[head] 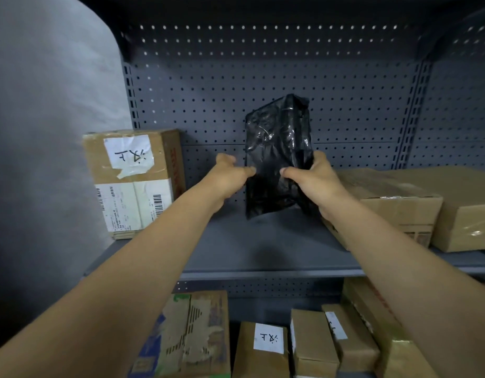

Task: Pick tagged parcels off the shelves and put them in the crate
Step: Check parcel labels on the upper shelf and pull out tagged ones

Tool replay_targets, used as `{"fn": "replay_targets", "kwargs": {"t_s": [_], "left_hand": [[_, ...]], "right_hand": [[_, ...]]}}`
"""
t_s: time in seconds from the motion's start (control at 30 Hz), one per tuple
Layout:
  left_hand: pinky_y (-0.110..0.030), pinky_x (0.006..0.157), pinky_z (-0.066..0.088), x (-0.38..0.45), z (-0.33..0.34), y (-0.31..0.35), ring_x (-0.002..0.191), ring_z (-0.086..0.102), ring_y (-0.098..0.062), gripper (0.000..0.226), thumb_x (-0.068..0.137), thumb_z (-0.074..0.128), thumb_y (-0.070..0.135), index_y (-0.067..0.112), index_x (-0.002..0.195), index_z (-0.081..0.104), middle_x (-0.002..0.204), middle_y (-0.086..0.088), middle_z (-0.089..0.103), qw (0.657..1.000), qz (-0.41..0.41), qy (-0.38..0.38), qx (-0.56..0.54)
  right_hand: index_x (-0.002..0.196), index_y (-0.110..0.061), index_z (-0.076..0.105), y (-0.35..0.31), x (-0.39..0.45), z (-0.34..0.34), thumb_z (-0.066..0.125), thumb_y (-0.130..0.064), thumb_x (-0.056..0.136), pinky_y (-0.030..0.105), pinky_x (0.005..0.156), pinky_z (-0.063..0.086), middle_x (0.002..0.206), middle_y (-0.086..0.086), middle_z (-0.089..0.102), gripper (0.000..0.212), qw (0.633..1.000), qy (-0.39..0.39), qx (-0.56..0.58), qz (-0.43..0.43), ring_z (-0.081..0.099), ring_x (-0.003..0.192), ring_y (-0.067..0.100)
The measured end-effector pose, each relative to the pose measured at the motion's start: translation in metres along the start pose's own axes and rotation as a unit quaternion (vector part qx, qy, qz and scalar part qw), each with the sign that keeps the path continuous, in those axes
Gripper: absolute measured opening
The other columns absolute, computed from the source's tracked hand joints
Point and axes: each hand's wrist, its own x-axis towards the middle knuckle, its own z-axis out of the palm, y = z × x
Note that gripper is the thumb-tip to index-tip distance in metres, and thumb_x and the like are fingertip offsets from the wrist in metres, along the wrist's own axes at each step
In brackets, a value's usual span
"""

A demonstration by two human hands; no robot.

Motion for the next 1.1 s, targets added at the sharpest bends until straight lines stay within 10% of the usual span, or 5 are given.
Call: {"fn": "replay_targets", "kwargs": {"t_s": [0.13,0.3,0.6,0.77,1.1], "left_hand": [[-0.043,0.100,0.051,-0.018,0.013,0.025,0.118,0.059,-0.023,0.063,0.090,0.066,0.042,0.021,0.143,0.039,0.130,0.001,0.056,0.991,0.013,-0.090,-0.095],[-0.044,0.085,0.059,-0.014,0.009,0.027,0.096,0.072,-0.022,0.071,0.073,0.077,0.043,0.013,0.132,0.052,0.111,-0.004,0.073,0.989,0.034,0.014,-0.142],[-0.045,0.101,0.049,-0.020,-0.028,0.002,0.114,0.066,-0.025,0.028,0.099,0.052,0.012,0.014,0.126,0.062,0.123,-0.008,0.070,0.943,0.001,-0.064,-0.327],[-0.047,0.103,0.048,-0.021,-0.027,0.000,0.116,0.065,-0.028,0.034,0.099,0.053,0.009,0.009,0.132,0.057,0.126,-0.011,0.068,0.950,0.030,-0.088,-0.299],[-0.053,0.106,0.043,-0.011,-0.004,0.000,0.119,0.059,-0.021,0.039,0.094,0.061,0.040,0.030,0.129,0.047,0.129,0.004,0.063,0.994,0.040,-0.033,-0.098]], "right_hand": [[0.121,-0.017,0.038,-0.008,-0.014,0.009,0.074,-0.017,0.084,0.023,0.068,0.045,0.104,-0.002,0.060,0.051,0.987,0.008,-0.113,-0.114,0.058,0.091,0.015],[0.132,-0.025,0.050,-0.016,-0.029,0.017,0.072,-0.025,0.085,0.025,0.095,0.043,0.129,-0.005,0.056,0.052,0.960,-0.116,-0.160,-0.200,0.053,0.117,0.010],[0.150,-0.022,0.033,-0.012,-0.014,-0.017,0.063,-0.040,0.093,0.023,0.101,0.034,0.154,0.001,0.040,0.067,0.992,-0.068,-0.096,-0.037,0.043,0.137,0.017],[0.124,-0.025,0.056,-0.004,-0.017,-0.019,0.065,-0.027,0.094,0.028,0.101,0.048,0.126,-0.005,0.066,0.032,0.988,-0.144,-0.038,-0.038,0.063,0.110,0.009],[0.129,-0.020,0.053,0.006,-0.013,-0.025,0.064,-0.016,0.094,0.025,0.093,0.049,0.118,-0.010,0.064,0.037,0.995,-0.062,-0.044,-0.064,0.062,0.108,0.009]]}}
